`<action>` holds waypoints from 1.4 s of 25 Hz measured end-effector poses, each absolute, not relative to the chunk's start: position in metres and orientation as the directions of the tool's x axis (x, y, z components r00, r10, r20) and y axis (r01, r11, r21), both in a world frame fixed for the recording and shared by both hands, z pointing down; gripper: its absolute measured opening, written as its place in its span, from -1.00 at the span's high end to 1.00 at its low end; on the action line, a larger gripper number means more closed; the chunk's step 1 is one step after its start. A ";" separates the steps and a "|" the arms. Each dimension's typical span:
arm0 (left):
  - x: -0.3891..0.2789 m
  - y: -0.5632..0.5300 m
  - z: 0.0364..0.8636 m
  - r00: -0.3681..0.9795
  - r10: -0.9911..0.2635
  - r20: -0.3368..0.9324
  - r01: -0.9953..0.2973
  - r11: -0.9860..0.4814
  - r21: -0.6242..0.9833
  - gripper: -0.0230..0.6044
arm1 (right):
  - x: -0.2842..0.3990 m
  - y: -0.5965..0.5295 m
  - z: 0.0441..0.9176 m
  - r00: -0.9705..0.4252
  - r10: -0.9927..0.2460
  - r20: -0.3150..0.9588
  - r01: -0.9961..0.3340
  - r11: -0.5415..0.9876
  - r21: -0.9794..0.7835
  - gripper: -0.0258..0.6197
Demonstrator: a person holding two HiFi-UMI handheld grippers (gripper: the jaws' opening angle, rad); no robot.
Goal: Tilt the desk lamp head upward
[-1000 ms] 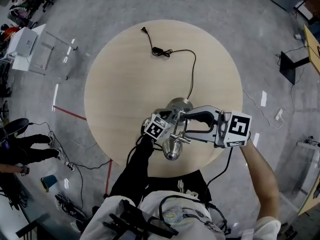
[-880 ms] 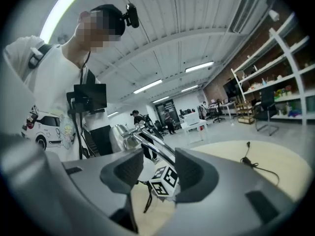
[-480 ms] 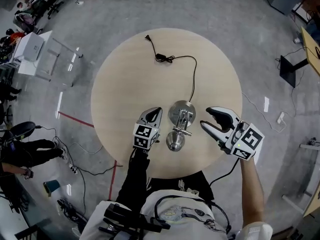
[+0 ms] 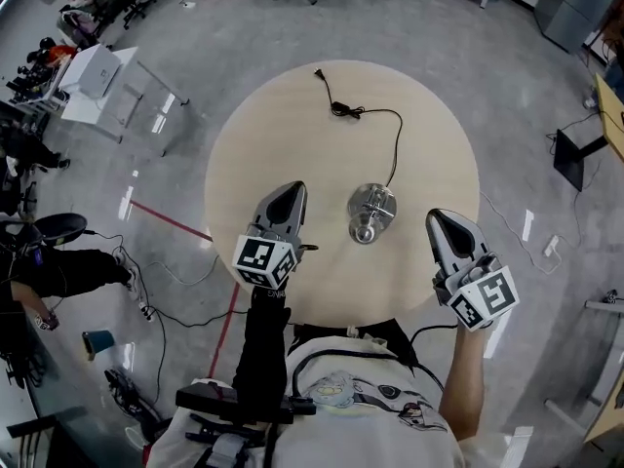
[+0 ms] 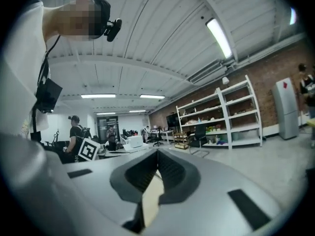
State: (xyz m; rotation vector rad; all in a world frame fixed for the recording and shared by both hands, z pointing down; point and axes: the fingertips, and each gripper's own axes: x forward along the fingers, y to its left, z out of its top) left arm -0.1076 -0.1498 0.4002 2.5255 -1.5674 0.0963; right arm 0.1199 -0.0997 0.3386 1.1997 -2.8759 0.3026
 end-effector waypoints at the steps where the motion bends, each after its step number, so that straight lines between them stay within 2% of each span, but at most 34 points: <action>1: -0.112 -0.143 0.391 0.444 -0.887 0.126 -0.895 -0.433 0.106 0.96 | 0.119 -0.095 0.333 -0.696 -0.714 0.076 -0.715 0.678 -0.171 0.91; 8: -0.142 -0.098 0.349 0.378 -0.925 0.030 -0.923 -0.375 0.087 0.96 | 0.109 -0.073 0.311 -0.623 -0.778 0.082 -0.783 0.619 -0.070 0.91; 12: -0.150 -0.083 0.330 0.354 -0.935 -0.021 -0.933 -0.354 0.070 0.96 | 0.092 -0.064 0.307 -0.630 -0.772 0.088 -0.777 0.628 -0.047 0.91; 18: -0.152 -0.067 0.307 0.364 -0.929 -0.071 -0.931 -0.362 -0.043 0.96 | 0.079 -0.056 0.305 -0.641 -0.764 0.075 -0.767 0.639 -0.049 0.91; 25: -0.153 -0.069 0.310 0.336 -0.941 -0.037 -0.942 -0.335 -0.018 0.96 | 0.085 -0.061 0.300 -0.588 -0.808 0.049 -0.809 0.587 -0.038 0.91; 35: -0.149 -0.067 0.317 0.347 -0.938 -0.022 -0.938 -0.347 -0.010 0.96 | 0.081 -0.063 0.308 -0.569 -0.819 0.078 -0.822 0.569 -0.022 0.91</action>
